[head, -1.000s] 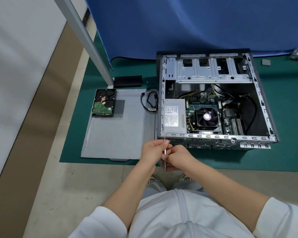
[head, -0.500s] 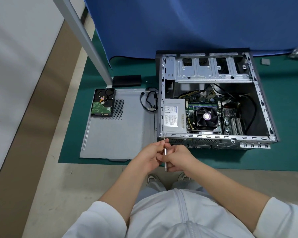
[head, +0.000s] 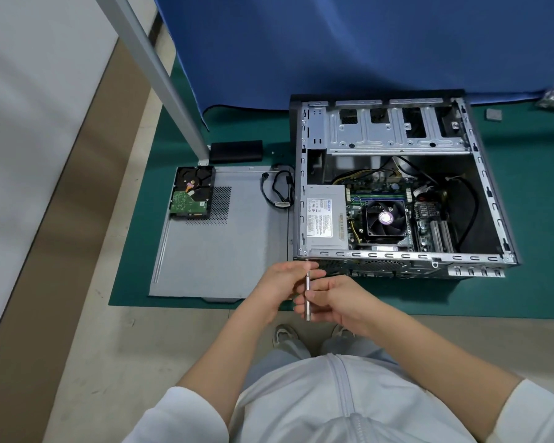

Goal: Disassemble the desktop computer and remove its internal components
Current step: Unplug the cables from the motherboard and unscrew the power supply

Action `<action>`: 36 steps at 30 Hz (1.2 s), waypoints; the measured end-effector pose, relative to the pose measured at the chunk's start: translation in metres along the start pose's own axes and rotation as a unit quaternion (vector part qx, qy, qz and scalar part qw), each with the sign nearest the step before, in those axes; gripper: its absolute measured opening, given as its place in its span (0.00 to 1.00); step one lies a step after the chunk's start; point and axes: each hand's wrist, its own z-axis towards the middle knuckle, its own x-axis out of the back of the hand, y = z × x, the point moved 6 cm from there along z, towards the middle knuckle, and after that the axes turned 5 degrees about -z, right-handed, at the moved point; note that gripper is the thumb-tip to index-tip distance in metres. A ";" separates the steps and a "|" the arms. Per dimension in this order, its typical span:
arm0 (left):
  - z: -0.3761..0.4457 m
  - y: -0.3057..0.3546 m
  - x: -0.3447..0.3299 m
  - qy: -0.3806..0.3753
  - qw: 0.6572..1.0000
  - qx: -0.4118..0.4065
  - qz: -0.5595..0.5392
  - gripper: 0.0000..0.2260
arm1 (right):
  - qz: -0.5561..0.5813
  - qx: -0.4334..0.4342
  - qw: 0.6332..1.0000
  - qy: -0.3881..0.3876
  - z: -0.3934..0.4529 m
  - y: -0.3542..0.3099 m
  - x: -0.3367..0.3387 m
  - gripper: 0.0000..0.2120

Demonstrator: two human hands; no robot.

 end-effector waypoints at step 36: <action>-0.001 0.000 0.004 0.149 0.987 -0.035 0.042 0.07 | -0.010 -0.016 1.000 -0.017 0.005 0.000 -0.003 0.02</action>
